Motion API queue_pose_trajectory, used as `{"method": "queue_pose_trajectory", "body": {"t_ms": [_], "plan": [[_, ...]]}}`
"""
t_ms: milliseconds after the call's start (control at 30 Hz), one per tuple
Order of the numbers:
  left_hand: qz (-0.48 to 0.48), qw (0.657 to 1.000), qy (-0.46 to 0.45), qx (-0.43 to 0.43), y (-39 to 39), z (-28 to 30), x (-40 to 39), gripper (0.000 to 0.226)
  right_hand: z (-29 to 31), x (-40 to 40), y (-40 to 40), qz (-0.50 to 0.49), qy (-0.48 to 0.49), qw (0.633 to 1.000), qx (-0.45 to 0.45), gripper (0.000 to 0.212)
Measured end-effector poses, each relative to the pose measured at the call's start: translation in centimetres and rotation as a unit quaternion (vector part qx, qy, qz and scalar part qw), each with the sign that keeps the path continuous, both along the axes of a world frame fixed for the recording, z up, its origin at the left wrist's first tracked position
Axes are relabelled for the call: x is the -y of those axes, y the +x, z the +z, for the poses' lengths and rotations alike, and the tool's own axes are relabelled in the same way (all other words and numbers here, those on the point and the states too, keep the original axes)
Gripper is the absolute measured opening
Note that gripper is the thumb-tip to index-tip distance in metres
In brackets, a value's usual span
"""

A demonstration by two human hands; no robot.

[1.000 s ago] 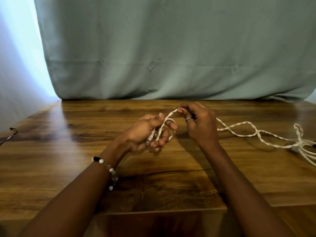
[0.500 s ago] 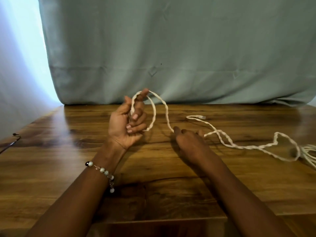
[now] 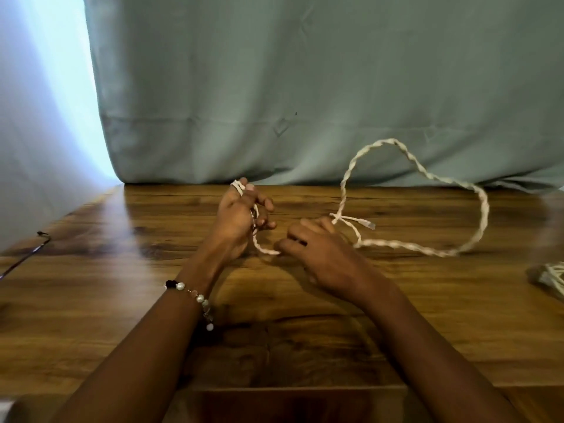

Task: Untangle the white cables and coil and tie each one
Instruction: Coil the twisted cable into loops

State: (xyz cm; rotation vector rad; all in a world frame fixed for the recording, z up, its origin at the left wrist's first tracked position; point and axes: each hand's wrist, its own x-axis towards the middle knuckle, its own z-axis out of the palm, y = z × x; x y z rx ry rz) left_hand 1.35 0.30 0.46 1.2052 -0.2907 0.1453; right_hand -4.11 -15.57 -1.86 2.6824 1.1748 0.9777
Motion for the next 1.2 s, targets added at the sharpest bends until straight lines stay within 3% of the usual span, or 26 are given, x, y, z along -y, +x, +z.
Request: {"method": "queue_pose_trajectory", "body": {"t_ms": [167, 267, 367, 500, 567, 633, 733, 867, 933, 1033, 1100, 1200], "plan": [[-0.053, 0.993, 0.109, -0.008, -0.9, -0.4, 0.8, 0.019, 0.3, 1.8, 0.4, 0.011, 0.146, 0.988, -0.052, 0.040], [-0.114, 0.959, 0.261, -0.006, -0.8, -1.3, 0.9, 0.022, 0.8, 2.2, 0.4, 0.023, 0.193, 0.981, -0.028, 0.016], [-0.235, 0.920, 0.312, -0.033, -1.5, -1.9, 1.3, 0.036, 1.4, 3.2, 0.7, 0.011, 0.234, 0.972, 0.009, 0.014], [-0.362, 0.902, 0.227, -0.056, -2.1, -1.5, 1.9, 0.049, 1.5, 5.0, 1.4, -0.044, 0.230, 0.971, 0.049, 0.022], [-0.433, 0.886, 0.141, -0.085, -2.0, -1.5, 2.0, 0.040, 1.3, 5.5, 1.7, -0.068, 0.224, 0.971, 0.052, 0.023], [-0.500, 0.857, 0.064, -0.112, -1.9, -1.7, 2.2, 0.034, 1.2, 5.3, 1.9, -0.074, 0.221, 0.972, 0.042, 0.027], [-0.578, 0.809, 0.016, -0.105, -1.5, -2.0, 2.5, 0.048, 1.3, 5.0, 2.3, -0.066, 0.220, 0.973, 0.012, 0.030], [-0.524, 0.830, -0.070, -0.176, -1.2, -1.6, 1.8, 0.050, 0.8, 5.5, 3.0, -0.085, 0.222, 0.971, -0.018, 0.037], [-0.531, 0.826, -0.085, -0.170, -0.9, -1.7, 1.4, 0.049, 0.6, 5.3, 2.9, -0.095, 0.223, 0.970, -0.027, 0.037], [-0.567, 0.804, -0.112, -0.139, -0.8, -1.5, 1.2, 0.042, 0.4, 5.1, 2.7, -0.098, 0.237, 0.965, -0.055, 0.011], [-0.587, 0.788, -0.142, -0.122, -0.8, -1.3, 1.0, 0.043, 0.2, 4.6, 2.7, -0.111, 0.243, 0.958, -0.104, 0.031], [-0.577, 0.792, -0.181, -0.086, -0.6, -0.7, 0.5, 0.048, -0.6, 3.7, 2.6, -0.131, 0.226, 0.951, -0.166, 0.053]]}}
